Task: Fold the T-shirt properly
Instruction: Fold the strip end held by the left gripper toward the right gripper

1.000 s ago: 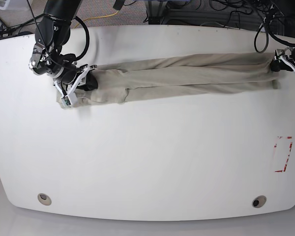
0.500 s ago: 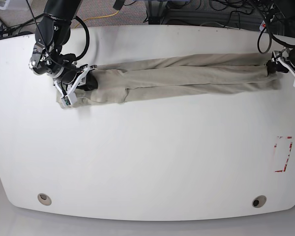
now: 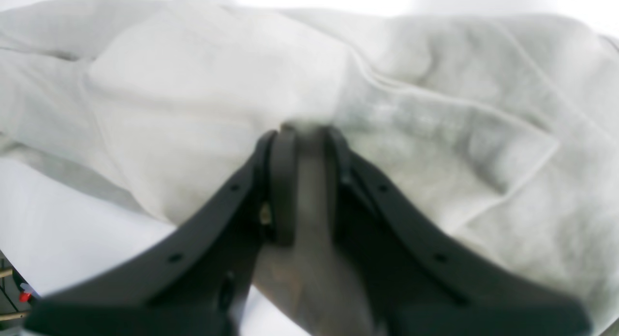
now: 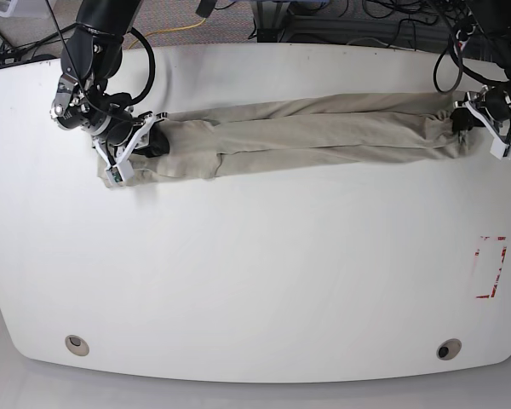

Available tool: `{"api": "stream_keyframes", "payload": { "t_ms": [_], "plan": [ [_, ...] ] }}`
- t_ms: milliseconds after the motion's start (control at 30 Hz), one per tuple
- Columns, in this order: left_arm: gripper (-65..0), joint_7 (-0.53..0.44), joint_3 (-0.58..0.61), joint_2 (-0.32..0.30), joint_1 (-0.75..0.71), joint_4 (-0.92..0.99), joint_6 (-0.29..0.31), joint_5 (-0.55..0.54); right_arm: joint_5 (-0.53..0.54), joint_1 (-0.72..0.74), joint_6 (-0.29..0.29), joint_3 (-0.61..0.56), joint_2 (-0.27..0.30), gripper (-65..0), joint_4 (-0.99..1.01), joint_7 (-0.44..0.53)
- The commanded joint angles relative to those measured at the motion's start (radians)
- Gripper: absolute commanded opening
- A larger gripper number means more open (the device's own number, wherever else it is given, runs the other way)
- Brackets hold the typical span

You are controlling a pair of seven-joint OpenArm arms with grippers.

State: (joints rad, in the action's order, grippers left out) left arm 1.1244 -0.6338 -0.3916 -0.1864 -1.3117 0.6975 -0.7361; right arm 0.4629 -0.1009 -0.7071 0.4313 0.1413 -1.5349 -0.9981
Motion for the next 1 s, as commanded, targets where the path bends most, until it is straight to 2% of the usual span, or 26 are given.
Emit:
{"api": "stream_keyframes", "payload": {
  "t_ms": [0, 333, 500, 600, 667, 733, 967],
  "plan": [
    [-60.6, -0.007, -0.001, -0.014, -0.006, -0.016, 0.001, 0.031, -0.031, 0.002, 0.009, 0.004, 0.008, -55.6, -0.005, -0.017],
    [-60.7, -0.01, 0.029, -0.014, -0.069, -0.42, 0.001, 0.04, -0.033, 0.0, 0.009, 0.004, 0.008, -55.6, -0.005, -0.017],
    [-60.4, -0.01, 0.167, -0.014, -0.097, -0.615, 0.001, 0.031, -0.033, 0.0, 0.009, 0.004, 0.008, -55.6, -0.005, -0.017],
    [-60.4, -0.01, 0.262, -0.01, -0.097, -0.668, 0.001, 0.031, -0.033, 0.0, 0.009, 0.002, 0.007, -55.6, -0.005, -0.017],
    [-60.4, -0.01, 0.309, 0.018, -0.092, -0.673, 0.001, 0.031, -0.033, 0.002, 0.009, 0.001, 0.007, -55.6, -0.005, -0.017],
    [-60.3, -0.008, 0.329, 0.075, -0.072, -0.675, 0.001, 0.031, -0.033, 0.002, 0.009, 0.001, 0.007, -55.6, -0.005, -0.017],
    [-60.1, 0.092, 0.411, 0.191, 0.015, -0.671, 0.001, 0.039, -0.031, 0.003, 0.009, 0.001, 0.007, -55.6, -0.005, -0.017]
  ]
}}
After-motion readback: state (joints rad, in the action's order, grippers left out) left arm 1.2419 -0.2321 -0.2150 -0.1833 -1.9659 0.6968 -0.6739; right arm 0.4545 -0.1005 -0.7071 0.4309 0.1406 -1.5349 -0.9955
